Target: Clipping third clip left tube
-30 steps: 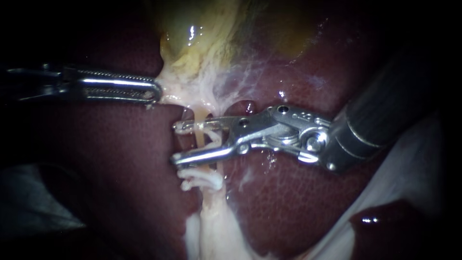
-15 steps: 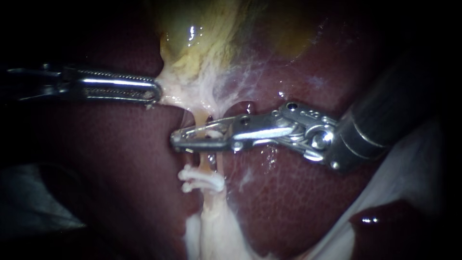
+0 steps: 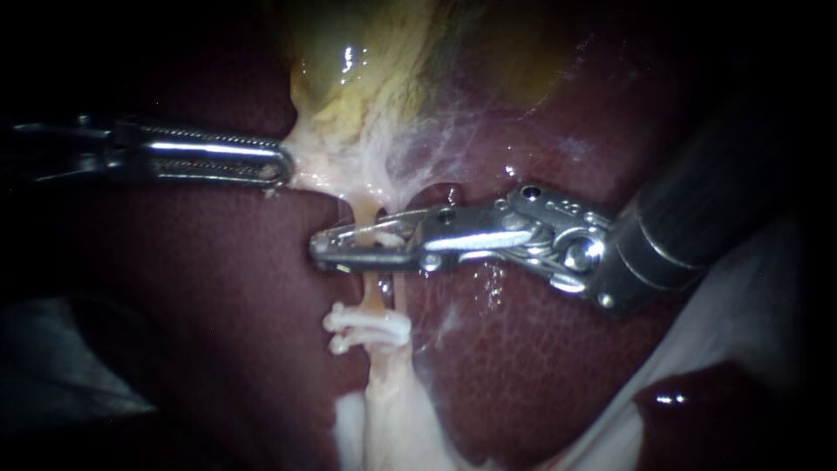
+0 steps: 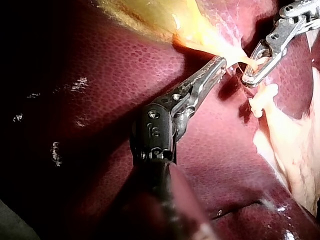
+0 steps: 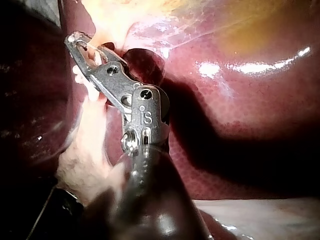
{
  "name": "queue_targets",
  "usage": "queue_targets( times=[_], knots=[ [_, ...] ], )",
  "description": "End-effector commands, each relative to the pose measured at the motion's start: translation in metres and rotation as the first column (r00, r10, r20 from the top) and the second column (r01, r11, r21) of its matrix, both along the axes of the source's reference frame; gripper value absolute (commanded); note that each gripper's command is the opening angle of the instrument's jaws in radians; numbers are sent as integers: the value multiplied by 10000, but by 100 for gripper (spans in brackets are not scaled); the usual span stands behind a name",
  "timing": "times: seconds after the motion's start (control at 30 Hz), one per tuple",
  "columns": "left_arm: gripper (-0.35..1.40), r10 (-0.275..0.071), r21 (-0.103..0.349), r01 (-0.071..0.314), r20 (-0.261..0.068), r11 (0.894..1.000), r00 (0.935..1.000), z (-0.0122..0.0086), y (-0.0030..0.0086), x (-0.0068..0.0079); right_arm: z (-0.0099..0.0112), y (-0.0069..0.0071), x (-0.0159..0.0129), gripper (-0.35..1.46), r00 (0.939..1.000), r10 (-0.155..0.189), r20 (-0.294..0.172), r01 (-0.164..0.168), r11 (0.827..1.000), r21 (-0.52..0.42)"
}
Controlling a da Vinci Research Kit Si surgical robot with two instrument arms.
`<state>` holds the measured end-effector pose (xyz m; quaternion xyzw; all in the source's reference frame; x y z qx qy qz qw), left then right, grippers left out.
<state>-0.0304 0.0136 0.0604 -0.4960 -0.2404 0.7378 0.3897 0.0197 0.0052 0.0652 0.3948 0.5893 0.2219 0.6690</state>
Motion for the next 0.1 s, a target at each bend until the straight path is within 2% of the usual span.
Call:
queue_targets(
  times=[0.03, 0.1],
  knots=[
    [-35, 2, 2, -2, 1, 10000, 10000, 0, 0, 0, 1, 0, 0, -35, 10000, -1, -3, 1, 10000, -3],
    [-35, 3, 2, -3, 2, 10000, 10000, 1, 0, 0, 1, 0, -1, -35, 10000, -4, -5, 4, 10000, -4]
  ],
)
